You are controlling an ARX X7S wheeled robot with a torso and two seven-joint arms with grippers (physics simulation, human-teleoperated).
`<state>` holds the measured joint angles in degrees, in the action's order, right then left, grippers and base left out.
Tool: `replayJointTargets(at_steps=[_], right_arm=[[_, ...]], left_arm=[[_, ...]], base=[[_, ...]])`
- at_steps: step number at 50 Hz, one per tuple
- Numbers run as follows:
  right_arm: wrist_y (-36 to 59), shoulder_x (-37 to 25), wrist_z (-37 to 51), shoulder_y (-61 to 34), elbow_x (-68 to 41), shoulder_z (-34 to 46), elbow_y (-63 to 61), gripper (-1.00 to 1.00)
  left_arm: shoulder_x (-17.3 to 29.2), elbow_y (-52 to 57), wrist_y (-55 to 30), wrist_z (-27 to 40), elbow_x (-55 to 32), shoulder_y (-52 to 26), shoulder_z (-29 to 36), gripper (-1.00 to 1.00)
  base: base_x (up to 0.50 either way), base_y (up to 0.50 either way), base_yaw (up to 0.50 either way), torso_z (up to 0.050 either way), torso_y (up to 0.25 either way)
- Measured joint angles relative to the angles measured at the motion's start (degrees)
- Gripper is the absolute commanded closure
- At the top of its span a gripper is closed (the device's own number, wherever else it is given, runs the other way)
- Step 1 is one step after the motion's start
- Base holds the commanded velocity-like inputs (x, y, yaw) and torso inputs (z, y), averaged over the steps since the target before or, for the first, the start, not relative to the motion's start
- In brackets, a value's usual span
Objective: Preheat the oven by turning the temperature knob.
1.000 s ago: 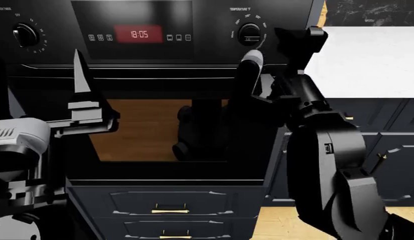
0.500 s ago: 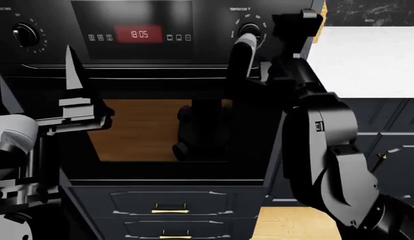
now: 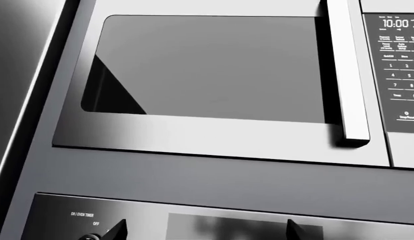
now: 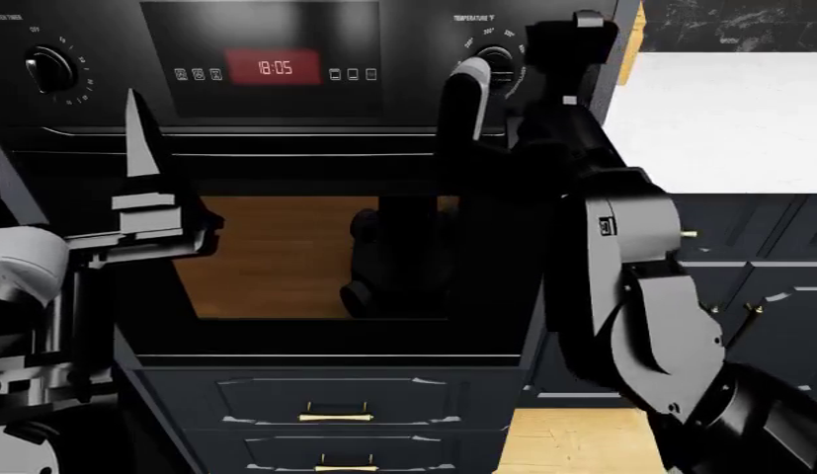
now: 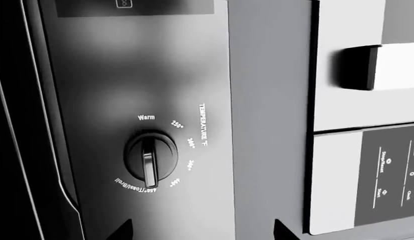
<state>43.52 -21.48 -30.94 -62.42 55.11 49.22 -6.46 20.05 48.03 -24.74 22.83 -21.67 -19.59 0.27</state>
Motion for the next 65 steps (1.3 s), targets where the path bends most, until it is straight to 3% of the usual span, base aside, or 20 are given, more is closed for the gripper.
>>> replayJointTargets(at_steps=[65], right_arm=[[-4.3,7.6,6.5,-6.9,-4.4,0.5,20.5,-1.00]], left_arm=[[1.3,-1.3,1.1,0.9,-2.1,-0.3,0.2,-1.00]], base=[[0.00,0.00,0.00,0.000,0.000]])
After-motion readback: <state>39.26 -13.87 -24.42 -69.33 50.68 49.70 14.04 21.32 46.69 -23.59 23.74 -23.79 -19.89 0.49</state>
